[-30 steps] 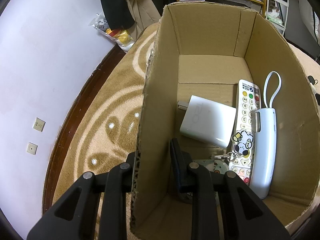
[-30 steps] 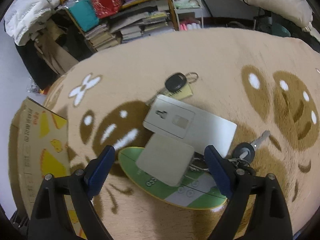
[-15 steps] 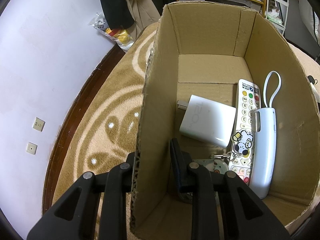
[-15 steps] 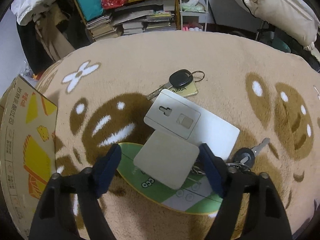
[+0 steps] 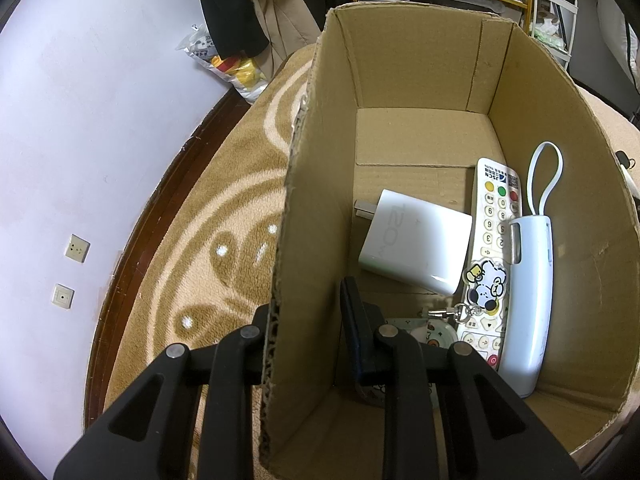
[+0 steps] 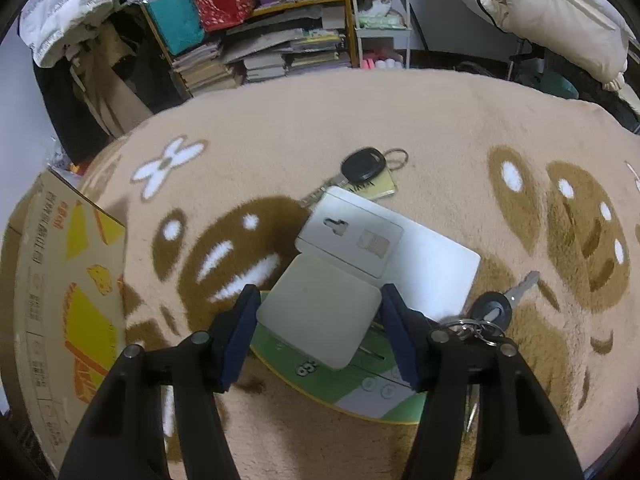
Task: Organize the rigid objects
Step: 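Grasp the white square charger with the right gripper, then carry the charger over the box and open the right gripper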
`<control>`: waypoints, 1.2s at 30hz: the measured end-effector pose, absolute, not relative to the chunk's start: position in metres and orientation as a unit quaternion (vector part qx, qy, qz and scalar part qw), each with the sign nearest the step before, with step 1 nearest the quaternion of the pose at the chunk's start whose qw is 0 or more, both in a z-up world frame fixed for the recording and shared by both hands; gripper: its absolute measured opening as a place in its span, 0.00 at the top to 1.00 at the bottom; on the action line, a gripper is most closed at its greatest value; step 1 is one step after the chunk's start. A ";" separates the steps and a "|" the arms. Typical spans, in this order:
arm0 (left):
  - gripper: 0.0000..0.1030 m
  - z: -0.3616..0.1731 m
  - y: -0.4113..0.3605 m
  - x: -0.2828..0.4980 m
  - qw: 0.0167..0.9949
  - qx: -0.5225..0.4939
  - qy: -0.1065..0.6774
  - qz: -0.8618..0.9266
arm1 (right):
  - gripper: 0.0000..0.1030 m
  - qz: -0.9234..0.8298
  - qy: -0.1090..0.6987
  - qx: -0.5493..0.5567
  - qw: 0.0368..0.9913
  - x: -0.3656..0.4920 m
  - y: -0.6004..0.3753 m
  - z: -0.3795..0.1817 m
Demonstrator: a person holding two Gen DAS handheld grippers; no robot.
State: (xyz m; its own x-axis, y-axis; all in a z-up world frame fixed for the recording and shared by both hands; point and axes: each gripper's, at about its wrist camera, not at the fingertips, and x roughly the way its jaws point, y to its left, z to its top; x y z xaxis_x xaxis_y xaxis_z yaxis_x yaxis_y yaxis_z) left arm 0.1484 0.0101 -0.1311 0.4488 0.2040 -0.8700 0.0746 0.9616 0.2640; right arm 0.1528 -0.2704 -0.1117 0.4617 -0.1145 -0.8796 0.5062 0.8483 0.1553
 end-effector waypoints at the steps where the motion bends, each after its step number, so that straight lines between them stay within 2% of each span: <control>1: 0.78 -0.131 0.010 0.148 0.841 0.133 0.524 0.038 | 0.37 -0.183 0.480 0.202 0.834 0.153 -0.269 -0.110; 18: 0.78 -0.131 0.009 0.148 0.840 0.135 0.524 0.038 | 0.37 -0.116 0.409 0.190 0.885 0.165 -0.228 -0.049; 27: 0.78 -0.130 0.010 0.148 0.840 0.135 0.524 0.038 | 0.37 -0.023 0.354 0.169 0.920 0.165 -0.184 -0.011; 36: 0.78 -0.129 0.010 0.149 0.840 0.134 0.525 0.037 | 0.37 0.034 0.346 0.130 0.928 0.164 -0.139 0.002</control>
State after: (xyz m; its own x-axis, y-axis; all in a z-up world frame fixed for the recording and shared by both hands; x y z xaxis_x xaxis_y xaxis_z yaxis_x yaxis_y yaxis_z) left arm 0.1492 0.0104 -0.1294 0.4455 0.2028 -0.8720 0.0777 0.9616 0.2634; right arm 0.1645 -0.1392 0.0016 0.7577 0.1538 -0.6343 0.0257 0.9641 0.2645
